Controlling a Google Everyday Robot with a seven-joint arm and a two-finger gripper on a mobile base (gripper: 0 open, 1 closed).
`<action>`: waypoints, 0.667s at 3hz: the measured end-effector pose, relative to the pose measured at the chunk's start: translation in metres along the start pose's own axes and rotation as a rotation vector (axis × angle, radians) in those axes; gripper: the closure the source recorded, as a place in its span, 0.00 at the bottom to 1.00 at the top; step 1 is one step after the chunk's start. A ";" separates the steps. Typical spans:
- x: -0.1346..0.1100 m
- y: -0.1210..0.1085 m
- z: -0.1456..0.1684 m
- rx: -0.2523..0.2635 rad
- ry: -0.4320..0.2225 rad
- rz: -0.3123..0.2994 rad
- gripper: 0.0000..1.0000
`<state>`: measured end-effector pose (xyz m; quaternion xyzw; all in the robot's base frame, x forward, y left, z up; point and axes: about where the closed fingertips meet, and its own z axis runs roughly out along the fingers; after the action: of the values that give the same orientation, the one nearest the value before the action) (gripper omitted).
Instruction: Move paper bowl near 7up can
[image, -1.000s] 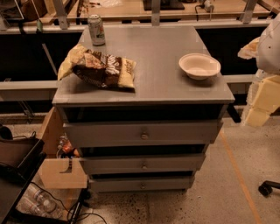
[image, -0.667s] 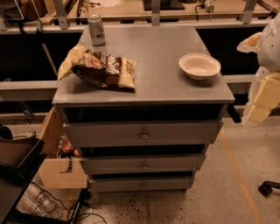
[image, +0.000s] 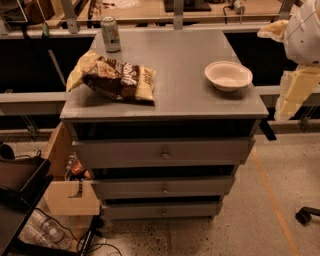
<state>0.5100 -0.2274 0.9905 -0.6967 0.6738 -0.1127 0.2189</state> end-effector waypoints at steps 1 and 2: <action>0.008 -0.027 0.013 0.089 0.073 -0.040 0.00; 0.008 -0.027 0.013 0.089 0.072 -0.040 0.00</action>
Offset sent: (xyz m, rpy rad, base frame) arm 0.0229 -0.0027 -0.0023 -0.0594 -0.0646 0.0007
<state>0.5403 -0.2334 0.9898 -0.6951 0.6615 -0.1720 0.2227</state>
